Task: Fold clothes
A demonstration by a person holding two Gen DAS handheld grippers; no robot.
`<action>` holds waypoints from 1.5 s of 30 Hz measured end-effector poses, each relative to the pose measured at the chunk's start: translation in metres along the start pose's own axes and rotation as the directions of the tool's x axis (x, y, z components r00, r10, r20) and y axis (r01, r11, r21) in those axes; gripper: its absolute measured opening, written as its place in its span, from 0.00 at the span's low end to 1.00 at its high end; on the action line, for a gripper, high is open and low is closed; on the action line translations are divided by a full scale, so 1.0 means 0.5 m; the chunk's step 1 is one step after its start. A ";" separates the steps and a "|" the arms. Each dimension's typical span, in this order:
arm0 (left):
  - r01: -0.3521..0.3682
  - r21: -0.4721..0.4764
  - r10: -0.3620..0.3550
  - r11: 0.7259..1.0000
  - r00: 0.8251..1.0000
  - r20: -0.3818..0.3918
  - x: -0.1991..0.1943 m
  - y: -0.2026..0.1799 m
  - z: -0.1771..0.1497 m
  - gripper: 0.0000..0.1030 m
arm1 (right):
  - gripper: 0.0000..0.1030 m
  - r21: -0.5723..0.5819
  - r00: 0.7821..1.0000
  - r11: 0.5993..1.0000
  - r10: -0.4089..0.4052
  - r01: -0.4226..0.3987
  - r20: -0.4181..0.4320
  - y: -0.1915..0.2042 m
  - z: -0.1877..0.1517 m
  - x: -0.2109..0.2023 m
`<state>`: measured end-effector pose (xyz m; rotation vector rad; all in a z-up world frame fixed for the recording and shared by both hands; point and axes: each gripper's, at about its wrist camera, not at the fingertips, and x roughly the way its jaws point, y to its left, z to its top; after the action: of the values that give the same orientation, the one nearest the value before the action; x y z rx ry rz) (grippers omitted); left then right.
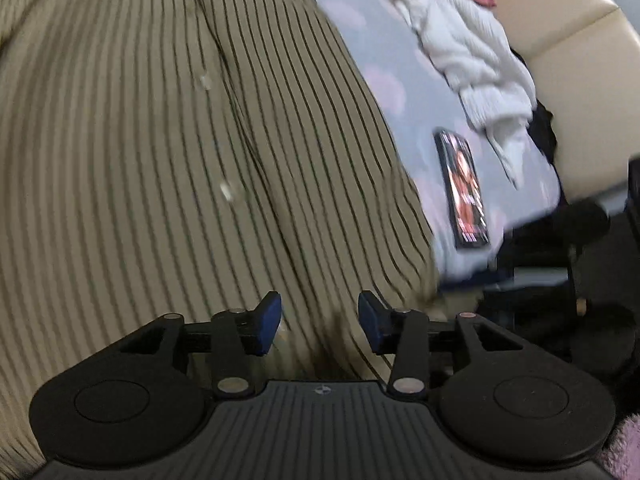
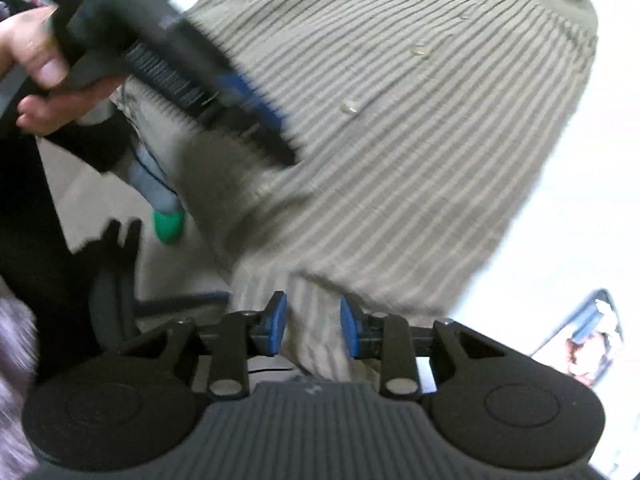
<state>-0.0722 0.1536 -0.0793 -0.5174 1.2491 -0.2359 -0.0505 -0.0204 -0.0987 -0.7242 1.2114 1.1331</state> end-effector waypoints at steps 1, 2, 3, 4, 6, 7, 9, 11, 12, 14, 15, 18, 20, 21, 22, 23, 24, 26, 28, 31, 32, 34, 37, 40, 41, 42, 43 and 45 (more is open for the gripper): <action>0.013 -0.014 -0.013 1.000 1.000 -0.015 0.007 -0.003 -0.009 0.39 | 0.32 -0.006 1.000 1.000 -0.018 0.018 0.000 -0.002 -0.009 -0.002; 0.025 -0.027 -0.026 0.999 0.999 -0.030 0.015 -0.007 -0.018 0.39 | 0.32 -0.021 0.999 0.999 -0.038 0.038 -0.003 -0.003 -0.021 -0.003; 0.037 -0.041 -0.039 0.998 0.998 -0.045 0.022 -0.010 -0.026 0.39 | 0.32 -0.048 0.998 0.997 -0.061 0.060 -0.007 0.002 -0.033 0.000; 0.042 -0.053 -0.045 0.998 0.998 -0.055 0.030 -0.014 -0.034 0.39 | 0.32 -0.081 0.997 0.994 -0.081 0.079 -0.011 0.009 -0.043 0.003; 0.043 -0.061 -0.047 0.997 0.996 -0.074 0.042 -0.019 -0.044 0.39 | 0.32 -0.155 0.992 0.981 -0.120 0.114 -0.031 0.028 -0.060 0.016; 0.037 -0.064 -0.042 0.997 0.996 -0.083 0.048 -0.022 -0.049 0.39 | 0.32 -0.197 0.989 0.972 -0.139 0.127 -0.046 0.037 -0.067 0.027; 0.036 -0.074 -0.043 0.997 0.994 -0.096 0.060 -0.025 -0.059 0.39 | 0.31 -0.274 0.981 0.949 -0.182 0.158 -0.063 0.053 -0.079 0.045; 0.037 -0.089 -0.047 0.995 0.993 -0.113 0.073 -0.028 -0.067 0.39 | 0.30 -0.331 0.974 0.926 -0.217 0.184 -0.067 0.061 -0.083 0.059; 0.042 -0.093 -0.053 0.995 0.991 -0.119 0.080 -0.029 -0.071 0.39 | 0.30 -0.349 0.971 0.917 -0.229 0.193 -0.067 0.062 -0.084 0.064; 0.048 -0.094 -0.060 0.994 0.990 -0.125 0.090 -0.028 -0.079 0.39 | 0.30 -0.384 0.965 0.900 -0.253 0.208 -0.071 0.061 -0.085 0.078; 0.051 -0.094 -0.063 0.994 0.990 -0.127 0.095 -0.028 -0.083 0.38 | 0.24 -0.399 0.963 0.893 -0.259 0.208 -0.077 0.060 -0.087 0.086; 0.066 -0.102 -0.080 0.993 0.988 -0.130 0.107 -0.017 -0.083 0.13 | 0.06 -0.427 0.964 0.883 -0.252 0.194 -0.085 0.065 -0.095 0.094; 0.078 -0.101 -0.092 0.992 0.985 -0.145 0.109 -0.015 -0.081 0.07 | 0.03 -0.440 0.967 0.880 -0.239 0.178 -0.086 0.069 -0.101 0.093; 0.078 -0.092 -0.091 0.993 0.985 -0.149 0.107 -0.017 -0.081 0.03 | 0.03 -0.435 0.973 0.886 -0.215 0.161 -0.079 0.073 -0.103 0.085; 0.082 -0.074 -0.093 0.994 0.983 -0.161 0.104 -0.022 -0.081 0.03 | 0.03 -0.424 0.980 0.896 -0.182 0.134 -0.075 0.076 -0.106 0.075; 0.070 -0.054 -0.078 0.996 0.981 -0.178 0.101 -0.025 -0.084 0.02 | 0.03 -0.419 0.985 0.902 -0.153 0.108 -0.076 0.081 -0.109 0.068; 0.058 -0.033 -0.063 0.998 0.979 -0.194 0.098 -0.029 -0.087 0.01 | 0.03 -0.423 0.988 0.902 -0.130 0.084 -0.082 0.088 -0.115 0.065; 0.026 0.005 -0.024 1.000 0.975 -0.222 0.094 -0.033 -0.093 0.01 | 0.03 -0.437 0.991 0.899 -0.087 0.034 -0.100 0.106 -0.125 0.063; -0.018 0.021 0.023 1.000 0.972 -0.235 0.094 -0.027 -0.098 0.01 | 0.00 -0.453 0.991 0.891 -0.028 -0.034 -0.130 0.127 -0.134 0.069; -0.058 0.026 0.063 0.998 0.969 -0.238 0.093 -0.016 -0.102 0.01 | 0.00 -0.482 0.982 0.868 0.033 -0.120 -0.185 0.171 -0.141 0.090; -0.055 0.025 0.059 0.998 0.967 -0.248 0.094 -0.014 -0.103 0.01 | 0.00 -0.499 0.978 0.857 0.022 -0.125 -0.207 0.180 -0.146 0.100; -0.055 0.023 0.059 0.998 0.955 -0.289 0.101 -0.009 -0.112 0.01 | 0.01 -0.523 0.969 0.843 -0.006 -0.127 -0.246 0.191 -0.158 0.117; -0.053 0.018 0.056 0.998 0.958 -0.282 0.090 -0.006 -0.115 0.02 | 0.06 -0.491 0.973 0.868 -0.042 -0.077 -0.226 0.174 -0.152 0.115; -0.028 0.015 0.031 0.999 0.972 -0.233 0.067 -0.005 -0.109 0.17 | 0.20 -0.427 0.985 0.904 -0.091 0.020 -0.147 0.143 -0.133 0.094; -0.018 0.017 0.021 1.000 0.979 -0.202 0.055 -0.007 -0.102 0.22 | 0.28 -0.406 0.987 0.912 -0.109 0.051 -0.120 0.132 -0.126 0.087; -0.016 0.021 0.019 1.000 0.984 -0.179 0.048 -0.010 -0.097 0.22 | 0.37 -0.391 0.987 0.917 -0.124 0.075 -0.101 0.121 -0.121 0.081; -0.014 0.025 0.018 1.000 0.988 -0.156 0.041 -0.013 -0.091 0.22 | 0.36 -0.368 0.987 0.925 -0.134 0.094 -0.083 0.110 -0.118 0.074; -0.015 0.026 0.019 1.000 0.990 -0.141 0.042 -0.020 -0.084 0.22 | 0.36 -0.321 0.990 0.941 -0.131 0.106 -0.056 0.087 -0.116 0.065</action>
<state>-0.1043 0.1253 -0.1010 -0.4749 1.3859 -0.2769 -0.1124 -0.0501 -0.1387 -1.0804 1.0430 1.2217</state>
